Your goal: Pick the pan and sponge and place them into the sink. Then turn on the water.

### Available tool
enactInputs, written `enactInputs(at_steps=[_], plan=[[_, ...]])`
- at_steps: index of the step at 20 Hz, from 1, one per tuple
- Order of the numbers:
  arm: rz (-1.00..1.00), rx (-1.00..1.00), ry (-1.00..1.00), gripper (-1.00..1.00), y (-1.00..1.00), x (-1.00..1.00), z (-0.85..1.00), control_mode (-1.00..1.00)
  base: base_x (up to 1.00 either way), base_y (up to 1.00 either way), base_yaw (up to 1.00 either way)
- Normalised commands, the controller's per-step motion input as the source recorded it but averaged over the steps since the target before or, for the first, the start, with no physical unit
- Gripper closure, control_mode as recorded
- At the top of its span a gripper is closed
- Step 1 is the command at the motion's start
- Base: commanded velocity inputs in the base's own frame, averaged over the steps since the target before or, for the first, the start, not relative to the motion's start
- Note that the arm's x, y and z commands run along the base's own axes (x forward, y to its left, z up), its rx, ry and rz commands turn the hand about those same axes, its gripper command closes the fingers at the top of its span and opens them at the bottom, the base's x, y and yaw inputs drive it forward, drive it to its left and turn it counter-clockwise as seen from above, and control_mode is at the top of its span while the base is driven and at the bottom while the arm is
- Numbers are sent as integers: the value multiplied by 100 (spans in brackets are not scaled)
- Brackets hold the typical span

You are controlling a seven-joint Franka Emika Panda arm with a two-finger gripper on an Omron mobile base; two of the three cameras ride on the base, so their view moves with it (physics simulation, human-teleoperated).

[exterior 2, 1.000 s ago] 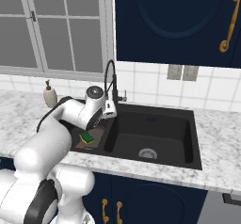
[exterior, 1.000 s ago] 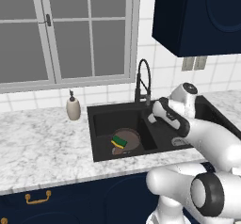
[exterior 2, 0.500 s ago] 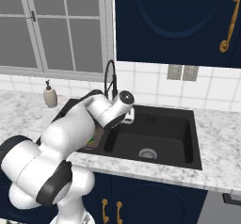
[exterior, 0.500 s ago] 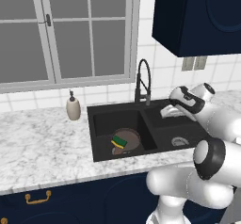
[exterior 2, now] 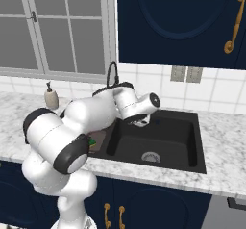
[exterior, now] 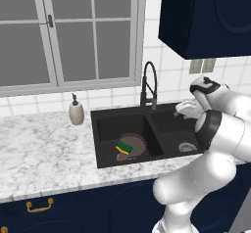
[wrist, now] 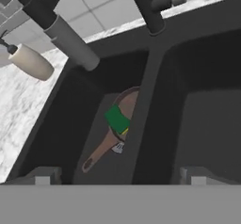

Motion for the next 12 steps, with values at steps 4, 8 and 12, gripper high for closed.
enactInputs(at_steps=[4, 8, 12], plan=[[-1, 2, 1, -100, 0, 15, -2, -100, 0, 0, 0], [-8, 16, 0, -100, 2, 28, -7, -100, 0, 0, 0], [-8, 14, -2, -100, 21, 7, -9, -100, 0, 0, 0]])
